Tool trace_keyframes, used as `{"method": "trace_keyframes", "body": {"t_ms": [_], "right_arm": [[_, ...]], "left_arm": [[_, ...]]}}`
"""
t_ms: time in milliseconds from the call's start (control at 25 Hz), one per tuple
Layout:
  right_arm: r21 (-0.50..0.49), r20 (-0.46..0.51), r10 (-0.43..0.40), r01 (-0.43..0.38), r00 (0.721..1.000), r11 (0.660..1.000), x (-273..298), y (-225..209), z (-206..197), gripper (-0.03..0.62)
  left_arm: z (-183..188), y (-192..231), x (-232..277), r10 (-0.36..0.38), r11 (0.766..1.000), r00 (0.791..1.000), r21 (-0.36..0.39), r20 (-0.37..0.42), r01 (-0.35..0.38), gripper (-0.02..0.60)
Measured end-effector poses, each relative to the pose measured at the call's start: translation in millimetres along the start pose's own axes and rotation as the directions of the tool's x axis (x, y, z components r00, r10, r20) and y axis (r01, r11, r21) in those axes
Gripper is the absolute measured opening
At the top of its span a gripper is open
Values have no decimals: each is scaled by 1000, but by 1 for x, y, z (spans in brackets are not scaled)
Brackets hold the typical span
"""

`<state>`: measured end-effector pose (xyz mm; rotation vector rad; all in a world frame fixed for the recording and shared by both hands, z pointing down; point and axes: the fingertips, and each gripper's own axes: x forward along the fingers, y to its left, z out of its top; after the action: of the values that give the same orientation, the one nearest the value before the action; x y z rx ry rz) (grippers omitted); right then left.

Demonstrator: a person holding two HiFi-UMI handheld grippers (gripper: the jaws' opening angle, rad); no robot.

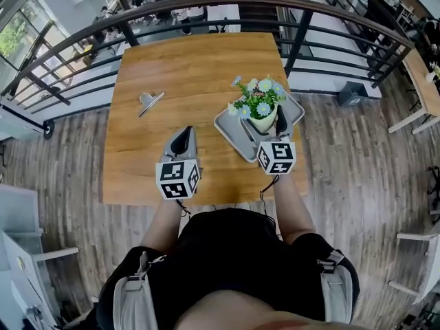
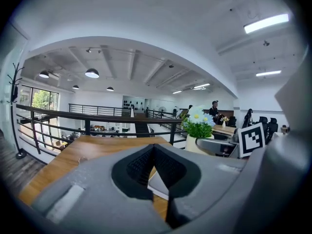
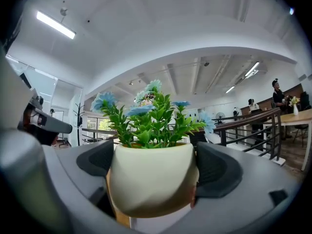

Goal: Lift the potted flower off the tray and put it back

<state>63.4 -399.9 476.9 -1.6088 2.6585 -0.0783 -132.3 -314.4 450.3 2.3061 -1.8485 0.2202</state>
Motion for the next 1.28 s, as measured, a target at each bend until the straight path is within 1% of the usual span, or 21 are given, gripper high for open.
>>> {"method": "trace_keyframes", "body": {"t_ms": [240,400,720,1000,1120,1200,1280], "right_arm": [[38,-99,37,-33,994,999,23,-6,-57,525],[65,-146,57,-47,988,997,31,-11,-89,523],[117,-255,46,-17,966,993,43,-27,-155,518],[100,-340,33,1,940,995,43,-27,-193,514],[57,-378,26,-4,926,998,40,-22,-207,512],[38,-414,16,0,910,999,37,-20,-219,509],[-8,-440,1,-4,898,1000,32,-18,-229,506]], "left_arm": [[-8,11,0,57,998,998,4,-15,-57,12],[-14,16,-1,90,996,995,15,-35,-89,12],[-25,24,0,134,991,988,40,-71,-131,12],[-30,25,1,131,991,987,45,-91,-128,12],[-29,28,-1,127,991,988,42,-85,-124,12],[-29,30,-3,123,992,989,38,-81,-120,12],[-30,30,-4,116,993,990,35,-78,-114,12]]}}
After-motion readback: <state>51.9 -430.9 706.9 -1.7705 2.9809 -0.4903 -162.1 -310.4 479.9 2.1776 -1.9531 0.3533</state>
